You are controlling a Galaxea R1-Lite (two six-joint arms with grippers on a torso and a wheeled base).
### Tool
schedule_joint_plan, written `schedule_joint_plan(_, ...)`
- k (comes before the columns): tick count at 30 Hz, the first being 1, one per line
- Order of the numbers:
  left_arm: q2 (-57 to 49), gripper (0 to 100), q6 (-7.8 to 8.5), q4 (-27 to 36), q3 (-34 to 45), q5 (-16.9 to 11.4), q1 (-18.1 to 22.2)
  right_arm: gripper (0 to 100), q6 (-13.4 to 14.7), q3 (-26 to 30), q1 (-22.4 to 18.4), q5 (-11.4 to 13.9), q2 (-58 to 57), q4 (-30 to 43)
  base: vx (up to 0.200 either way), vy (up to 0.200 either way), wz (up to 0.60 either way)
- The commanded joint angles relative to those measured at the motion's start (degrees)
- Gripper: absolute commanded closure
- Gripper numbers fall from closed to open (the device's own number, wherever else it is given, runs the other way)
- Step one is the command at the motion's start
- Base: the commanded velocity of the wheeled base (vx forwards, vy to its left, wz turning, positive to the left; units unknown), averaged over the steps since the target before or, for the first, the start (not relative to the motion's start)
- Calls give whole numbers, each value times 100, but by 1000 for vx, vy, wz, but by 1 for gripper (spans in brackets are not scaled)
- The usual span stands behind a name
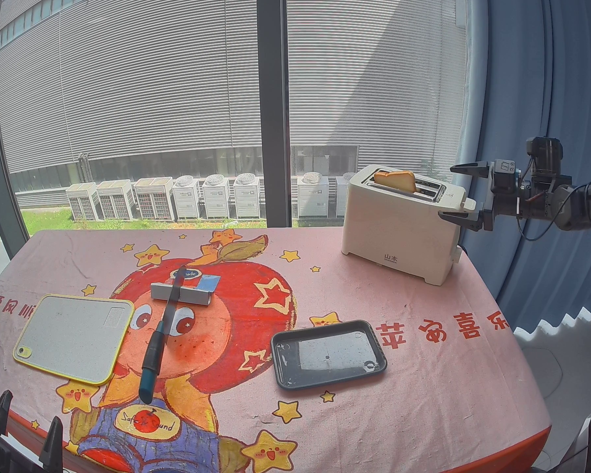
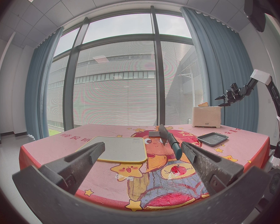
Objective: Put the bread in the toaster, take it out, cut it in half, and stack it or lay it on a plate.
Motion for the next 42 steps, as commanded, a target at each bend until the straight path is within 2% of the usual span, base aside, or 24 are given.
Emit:
schedule_joint_plan(1, -93, 0, -1, 5, 101, 2, 3, 0, 81, 740, -134, -70, -759, -30, 0, 0, 0)
schedule_joint_plan(3, -93, 0, -1, -4, 101, 2, 3, 0, 90, 872, -143, -132, -882, -30, 0, 0, 0)
schedule_joint_plan(4, -93, 0, -1, 5, 101, 2, 3, 0, 169, 1118, -196, -272, -1093, -30, 0, 0, 0)
schedule_joint_plan(6, -93, 0, -1, -4, 101, 2, 3, 0, 222, 1294, -231, -369, -1234, -30, 0, 0, 0)
schedule_joint_plan(11, -93, 0, -1, -4, 101, 2, 3, 0, 310, 1584, -292, -413, -1401, -30, 0, 0, 0)
schedule_joint_plan(14, -93, 0, -1, -4, 101, 2, 3, 0, 714, 1838, -257, -483, -1612, -30, 0, 0, 0)
schedule_joint_plan(15, -93, 0, -1, -4, 101, 2, 3, 0, 714, 1838, -257, -483, -1612, -30, 0, 0, 0)
schedule_joint_plan(16, -93, 0, -1, 5, 101, 2, 3, 0, 1030, 1988, -231, -589, -1761, -30, 0, 0, 0)
schedule_joint_plan(19, -93, 0, -1, -4, 101, 2, 3, 0, 1487, 2181, -213, -747, -1963, -30, 0, 0, 0)
schedule_joint_plan(21, -93, 0, -1, 5, 101, 2, 3, 0, 1610, 2243, -222, -879, -2042, -39, 0, 0, 0)
schedule_joint_plan(24, -93, 0, -1, -4, 101, 2, 3, 0, 1628, 2296, -222, -1107, -2069, -39, 0, 0, 0)
schedule_joint_plan(25, -93, 0, -1, -4, 101, 2, 3, 0, 1663, 2366, -213, -1309, -2095, -39, 0, 0, 0)
schedule_joint_plan(29, -93, 0, -1, -4, 101, 2, 3, 0, 1944, 2533, -222, -1670, -2174, -57, 0, 0, 0)
schedule_joint_plan(32, -93, 0, -1, 5, 101, 2, 3, 0, 2287, 2779, -204, -1837, -2245, -356, 0, 0, 0)
schedule_joint_plan(36, -93, 0, -1, 5, 101, 2, 3, 0, 3061, 3201, 77, -1916, -2447, -909, 0, 0, 0)
schedule_joint_plan(37, -93, 0, -1, 5, 101, 2, 3, 0, 3061, 3201, 77, -1916, -2447, -909, 0, 0, 0)
schedule_joint_plan(38, -93, 0, -1, -4, 101, 2, 3, 0, 3377, 3368, 182, -2056, -2535, -1103, 0, 0, 0)
schedule_joint_plan(40, -93, 0, -1, -4, 101, 2, 3, 0, 3438, 3447, 200, -2153, -2561, -1173, 0, 0, 0)
schedule_joint_plan(42, -93, 0, -1, -4, 101, 2, 3, 0, 3465, 3772, 226, -2241, -2614, -1401, 0, 0, 0)
